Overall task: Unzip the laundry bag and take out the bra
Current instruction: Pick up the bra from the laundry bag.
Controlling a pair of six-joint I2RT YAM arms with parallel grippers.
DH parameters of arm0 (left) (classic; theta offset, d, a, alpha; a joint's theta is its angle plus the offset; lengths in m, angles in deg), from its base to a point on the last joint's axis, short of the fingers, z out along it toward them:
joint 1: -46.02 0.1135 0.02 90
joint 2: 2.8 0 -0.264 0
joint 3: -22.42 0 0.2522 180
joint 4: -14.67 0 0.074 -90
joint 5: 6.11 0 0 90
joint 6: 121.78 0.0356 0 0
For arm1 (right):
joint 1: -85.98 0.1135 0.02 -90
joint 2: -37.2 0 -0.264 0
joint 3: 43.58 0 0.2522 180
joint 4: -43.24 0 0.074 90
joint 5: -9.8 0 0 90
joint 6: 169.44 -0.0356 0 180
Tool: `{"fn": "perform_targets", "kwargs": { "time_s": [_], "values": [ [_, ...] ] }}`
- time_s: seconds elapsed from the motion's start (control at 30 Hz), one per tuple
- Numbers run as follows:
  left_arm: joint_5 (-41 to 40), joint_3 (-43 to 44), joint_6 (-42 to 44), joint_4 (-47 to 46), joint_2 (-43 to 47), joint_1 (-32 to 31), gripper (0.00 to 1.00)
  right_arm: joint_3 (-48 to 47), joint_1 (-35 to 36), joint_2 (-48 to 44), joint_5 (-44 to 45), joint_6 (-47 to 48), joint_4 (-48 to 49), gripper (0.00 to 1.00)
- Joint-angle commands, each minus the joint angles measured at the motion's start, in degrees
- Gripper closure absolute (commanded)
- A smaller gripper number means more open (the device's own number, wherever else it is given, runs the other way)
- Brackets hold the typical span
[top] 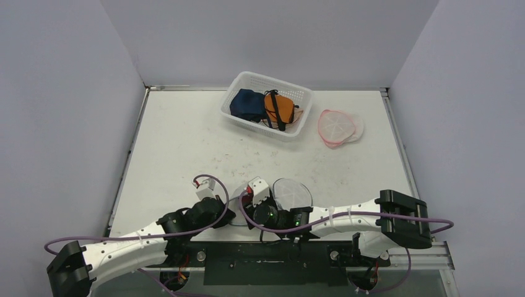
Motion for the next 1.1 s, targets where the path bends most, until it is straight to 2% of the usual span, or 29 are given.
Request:
{"fn": "perform_targets", "kwargs": {
  "time_s": [0.0,0.17,0.43,0.57,0.87,1.07],
  "values": [
    [-1.35,3.10,1.78,-2.57,-1.38,-0.09,1.00,-1.64,0.05,-0.25,-1.56,0.46,1.00,0.40],
    [-1.36,2.57,1.75,-2.29,-0.62,-0.07,1.00,-3.82,0.86,0.27,-2.07,0.69,0.43,0.33],
    [-1.70,2.02,1.62,-0.80,1.68,-0.04,1.00,-7.64,2.55,4.32,-0.19,2.62,-3.05,0.31],
    [-1.62,1.95,1.44,-0.64,1.69,-0.06,1.00,-9.16,2.87,7.21,1.81,2.98,-5.19,0.33],
    [-1.53,1.67,1.34,-0.96,1.57,-0.03,1.00,-8.51,2.88,9.67,7.29,-0.20,-6.16,0.44],
    [-1.26,1.39,1.26,-1.63,1.04,-0.09,1.00,-9.24,2.87,11.60,7.91,-1.08,-5.44,0.42]
  ]
}}
